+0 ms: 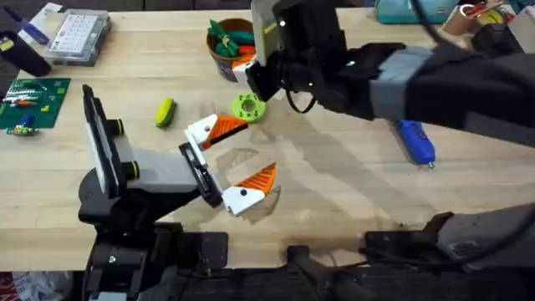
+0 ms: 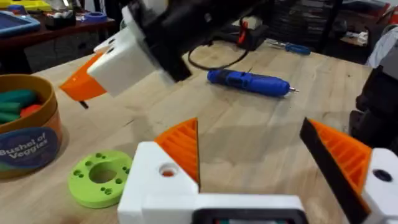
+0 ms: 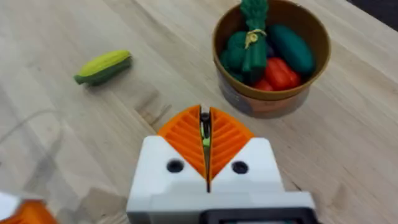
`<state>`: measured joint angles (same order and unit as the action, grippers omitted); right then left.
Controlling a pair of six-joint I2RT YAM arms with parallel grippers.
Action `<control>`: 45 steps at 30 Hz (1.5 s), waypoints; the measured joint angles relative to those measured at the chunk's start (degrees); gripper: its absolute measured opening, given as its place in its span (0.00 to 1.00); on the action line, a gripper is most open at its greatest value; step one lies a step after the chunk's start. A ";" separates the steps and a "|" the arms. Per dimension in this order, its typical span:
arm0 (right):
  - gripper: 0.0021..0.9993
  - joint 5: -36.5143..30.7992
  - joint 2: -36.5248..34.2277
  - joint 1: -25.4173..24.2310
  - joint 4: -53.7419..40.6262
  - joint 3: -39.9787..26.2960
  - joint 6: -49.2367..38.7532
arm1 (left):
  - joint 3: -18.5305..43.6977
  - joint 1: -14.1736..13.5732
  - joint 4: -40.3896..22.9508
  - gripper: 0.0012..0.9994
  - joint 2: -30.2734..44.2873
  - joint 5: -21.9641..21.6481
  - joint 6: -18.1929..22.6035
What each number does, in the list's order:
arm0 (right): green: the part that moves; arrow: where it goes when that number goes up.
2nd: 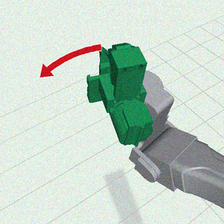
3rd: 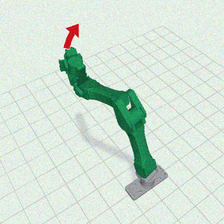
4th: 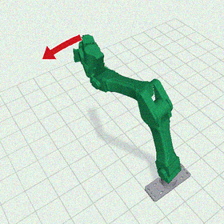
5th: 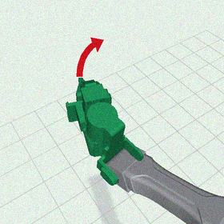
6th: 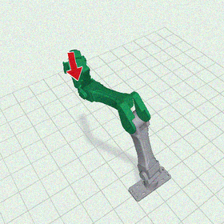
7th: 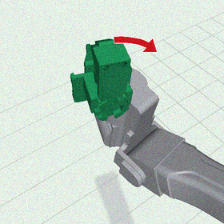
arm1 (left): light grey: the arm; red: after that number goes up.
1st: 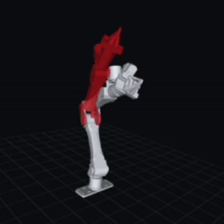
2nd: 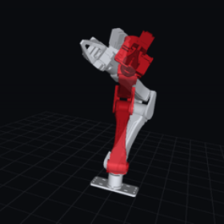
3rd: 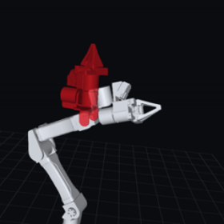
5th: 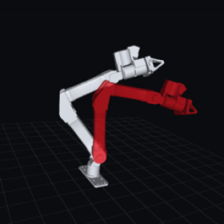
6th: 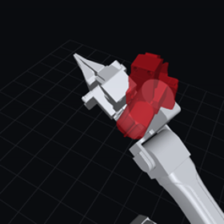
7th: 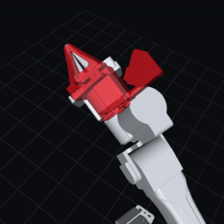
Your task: Pick up the gripper from the table and insert it into the empty holder that is missing its gripper. Then pick up a screw, insert it into the mounting hole, and use the screwdriver to tighten it. Finally, clean up the table by picking up the vegetable and placing it into the bucket.
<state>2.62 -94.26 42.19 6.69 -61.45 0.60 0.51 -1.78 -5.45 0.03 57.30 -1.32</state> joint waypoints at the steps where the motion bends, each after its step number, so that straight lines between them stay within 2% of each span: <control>1: 0.00 0.00 1.14 0.38 -1.20 -0.01 0.07 | 0.00 0.00 0.00 0.99 0.00 0.00 0.00; 5: 0.00 1.10 7.05 1.98 -4.83 -0.02 0.20 | 0.00 0.00 0.00 0.99 0.00 0.00 -0.01; 12: 0.00 8.64 18.42 3.06 -12.05 -0.54 0.94 | 0.00 0.00 0.00 0.99 -0.01 0.05 0.00; 20: 0.00 13.46 23.60 6.20 -14.24 -2.82 1.99 | 0.00 0.00 0.00 0.99 0.00 0.07 0.00; 30: 0.00 14.86 23.93 14.27 -11.82 -3.42 4.16 | 0.00 0.00 -0.01 0.99 0.00 0.07 -0.01; 34: 0.00 15.06 25.18 14.43 -14.45 -3.43 5.43 | 0.00 0.00 -0.02 0.99 0.00 0.08 -0.02; 40: 0.00 13.07 32.65 14.43 -18.13 -2.49 4.97 | 0.00 0.00 0.00 0.99 0.00 0.08 -0.02; 45: 0.00 10.58 41.60 14.43 -9.04 4.55 5.04 | 0.00 0.00 -0.01 0.99 0.00 0.07 -0.02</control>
<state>13.20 -52.67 56.62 -2.34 -56.90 5.64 0.51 -1.78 -5.46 0.03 57.37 -1.34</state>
